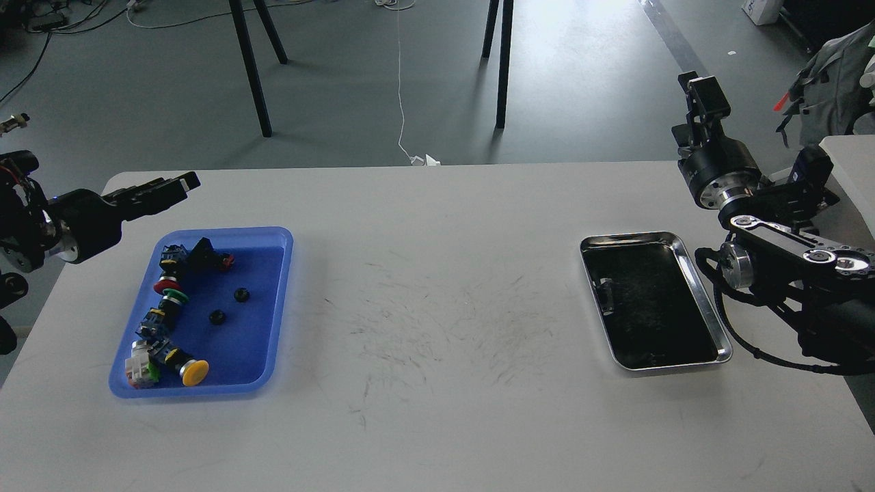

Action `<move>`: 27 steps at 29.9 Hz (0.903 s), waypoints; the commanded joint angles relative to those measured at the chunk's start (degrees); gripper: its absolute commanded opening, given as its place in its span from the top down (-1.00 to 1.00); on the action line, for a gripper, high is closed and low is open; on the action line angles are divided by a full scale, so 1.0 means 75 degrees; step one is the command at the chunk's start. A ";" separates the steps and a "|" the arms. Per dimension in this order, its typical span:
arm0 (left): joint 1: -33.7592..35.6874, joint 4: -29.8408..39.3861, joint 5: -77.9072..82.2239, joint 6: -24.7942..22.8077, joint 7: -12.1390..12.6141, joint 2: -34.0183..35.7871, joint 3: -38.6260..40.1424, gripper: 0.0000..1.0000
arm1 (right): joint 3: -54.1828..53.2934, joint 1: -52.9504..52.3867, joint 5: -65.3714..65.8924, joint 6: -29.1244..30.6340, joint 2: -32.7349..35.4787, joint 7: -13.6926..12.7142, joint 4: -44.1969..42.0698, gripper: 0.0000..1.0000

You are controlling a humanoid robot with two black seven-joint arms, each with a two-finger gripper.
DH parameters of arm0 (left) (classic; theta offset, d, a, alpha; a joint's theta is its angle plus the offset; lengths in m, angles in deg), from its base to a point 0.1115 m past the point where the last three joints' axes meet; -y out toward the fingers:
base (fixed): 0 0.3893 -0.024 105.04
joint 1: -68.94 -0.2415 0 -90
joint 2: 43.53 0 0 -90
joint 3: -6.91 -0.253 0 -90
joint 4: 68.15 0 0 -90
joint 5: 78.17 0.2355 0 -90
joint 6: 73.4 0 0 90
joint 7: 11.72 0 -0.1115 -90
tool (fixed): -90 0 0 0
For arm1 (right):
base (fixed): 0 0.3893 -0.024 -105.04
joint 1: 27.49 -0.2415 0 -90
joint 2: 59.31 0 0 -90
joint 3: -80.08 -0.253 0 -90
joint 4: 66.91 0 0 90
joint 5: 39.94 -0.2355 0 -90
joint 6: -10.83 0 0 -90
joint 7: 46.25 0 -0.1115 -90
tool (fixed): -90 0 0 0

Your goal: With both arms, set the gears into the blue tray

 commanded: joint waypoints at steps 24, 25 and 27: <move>0.0096 -0.0982 -0.3826 -0.1975 -0.0003 -0.0774 0.0982 -0.97 | -0.0063 -0.0265 -0.0159 0.0011 -0.0354 -0.0164 0.0694 -0.98; 0.0107 -0.1017 -0.3826 -0.1998 -0.0003 -0.0868 0.0994 -0.97 | -0.0063 -0.0276 -0.0229 0.0011 -0.0354 -0.0164 0.0753 -0.98; 0.0107 -0.1018 -0.3896 -0.2185 -0.0003 -0.1067 0.1053 -0.97 | -0.0098 -0.0370 -0.0660 0.0128 -0.0366 -0.0176 0.0788 -0.98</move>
